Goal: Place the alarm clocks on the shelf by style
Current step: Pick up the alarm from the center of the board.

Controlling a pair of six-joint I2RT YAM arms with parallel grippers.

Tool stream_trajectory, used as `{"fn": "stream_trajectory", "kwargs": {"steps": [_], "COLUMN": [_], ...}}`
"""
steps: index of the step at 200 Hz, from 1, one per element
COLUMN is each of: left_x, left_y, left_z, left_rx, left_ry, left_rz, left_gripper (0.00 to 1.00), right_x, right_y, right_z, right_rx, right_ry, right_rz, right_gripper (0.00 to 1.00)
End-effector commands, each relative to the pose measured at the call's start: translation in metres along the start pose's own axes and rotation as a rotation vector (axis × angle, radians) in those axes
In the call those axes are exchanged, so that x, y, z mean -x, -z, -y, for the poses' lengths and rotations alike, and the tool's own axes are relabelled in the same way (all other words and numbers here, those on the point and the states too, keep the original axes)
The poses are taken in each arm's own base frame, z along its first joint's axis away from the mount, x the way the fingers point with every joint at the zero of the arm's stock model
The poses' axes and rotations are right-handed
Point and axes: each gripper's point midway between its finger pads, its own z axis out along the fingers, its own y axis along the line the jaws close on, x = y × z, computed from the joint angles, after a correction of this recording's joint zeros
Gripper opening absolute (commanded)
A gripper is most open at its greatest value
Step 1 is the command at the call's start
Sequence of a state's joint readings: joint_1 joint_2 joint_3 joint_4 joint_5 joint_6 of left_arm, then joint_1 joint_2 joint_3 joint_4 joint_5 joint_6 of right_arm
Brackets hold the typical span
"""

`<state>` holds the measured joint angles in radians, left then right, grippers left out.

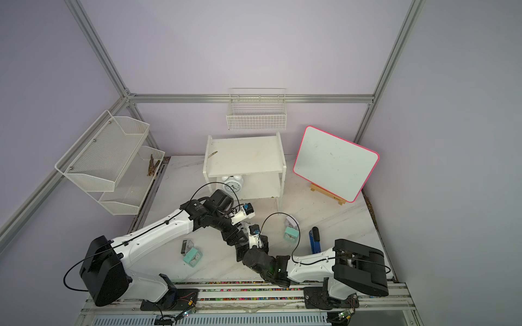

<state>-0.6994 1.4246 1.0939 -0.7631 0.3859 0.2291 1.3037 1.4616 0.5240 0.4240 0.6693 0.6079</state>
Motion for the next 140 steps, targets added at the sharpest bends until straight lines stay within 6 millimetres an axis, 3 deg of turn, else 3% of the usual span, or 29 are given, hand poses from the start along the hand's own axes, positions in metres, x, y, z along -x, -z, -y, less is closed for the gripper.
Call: {"fn": "stream_trajectory", "kwargs": {"steps": [1, 59, 114, 140], "left_x": [0.017, 0.008, -0.016, -0.027], "left_y": [0.017, 0.044, 0.060, 0.059], "left_z": [-0.007, -0.023, -0.027, -0.031], "left_rx": [0.018, 0.044, 0.082, 0.100], "left_ry": [-0.029, -0.020, -0.028, -0.020], "left_rz": [0.082, 0.144, 0.168, 0.157], "left_gripper": [0.86, 0.92, 0.94, 0.95], "right_x": [0.017, 0.041, 0.100, 0.126], "right_y": [0.009, 0.020, 0.030, 0.032], "right_z": [0.007, 0.024, 0.039, 0.034], "right_rx": [-0.024, -0.097, -0.082, -0.034], "right_ry": [-0.040, -0.006, -0.052, -0.045], "right_rz": [0.063, 0.105, 0.203, 0.279], "right_gripper": [0.60, 0.58, 0.56, 0.56]}}
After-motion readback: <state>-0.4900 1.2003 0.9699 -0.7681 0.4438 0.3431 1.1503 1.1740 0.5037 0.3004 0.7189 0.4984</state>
